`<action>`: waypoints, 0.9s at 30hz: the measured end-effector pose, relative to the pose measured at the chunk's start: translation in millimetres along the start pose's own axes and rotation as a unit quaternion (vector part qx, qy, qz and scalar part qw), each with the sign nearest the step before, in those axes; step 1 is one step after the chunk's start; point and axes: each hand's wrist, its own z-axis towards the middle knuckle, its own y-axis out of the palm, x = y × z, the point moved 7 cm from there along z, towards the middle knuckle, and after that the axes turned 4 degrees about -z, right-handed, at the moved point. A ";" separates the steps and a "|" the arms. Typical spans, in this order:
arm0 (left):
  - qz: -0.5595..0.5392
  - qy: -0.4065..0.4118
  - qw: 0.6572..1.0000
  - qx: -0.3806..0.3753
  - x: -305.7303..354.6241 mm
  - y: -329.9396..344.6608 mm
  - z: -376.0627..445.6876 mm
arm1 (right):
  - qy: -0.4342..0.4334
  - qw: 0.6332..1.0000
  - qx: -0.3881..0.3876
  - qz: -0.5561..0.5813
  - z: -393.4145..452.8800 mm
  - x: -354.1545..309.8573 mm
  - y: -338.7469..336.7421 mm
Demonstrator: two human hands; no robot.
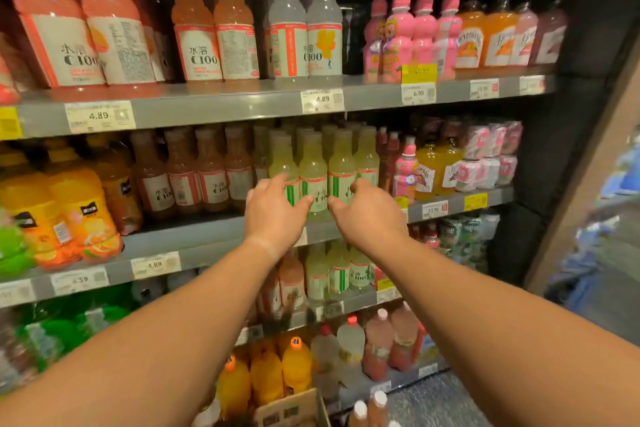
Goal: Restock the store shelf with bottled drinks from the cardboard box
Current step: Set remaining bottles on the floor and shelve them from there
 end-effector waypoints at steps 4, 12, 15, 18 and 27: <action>0.003 -0.014 0.998 -0.056 -11.2 51.5 -74.9 | 0.034 0.999 -0.029 0.001 -57.6 62.1 19.1; 0.023 -0.041 0.985 -0.168 -43.7 177.3 -201.9 | 0.108 0.990 -0.088 0.005 -158.6 184.6 96.0; 0.045 -0.055 0.975 -0.213 -66.6 216.2 -237.4 | 0.089 0.989 -0.116 -0.010 -185.2 222.5 122.0; 0.060 -0.083 0.962 -0.253 -91.7 253.7 -266.1 | 0.130 0.981 -0.146 -0.008 -196.9 265.6 145.3; 0.063 -0.144 0.925 -0.347 -155.1 377.6 -337.9 | 0.091 0.960 -0.243 -0.103 -207.1 374.6 263.1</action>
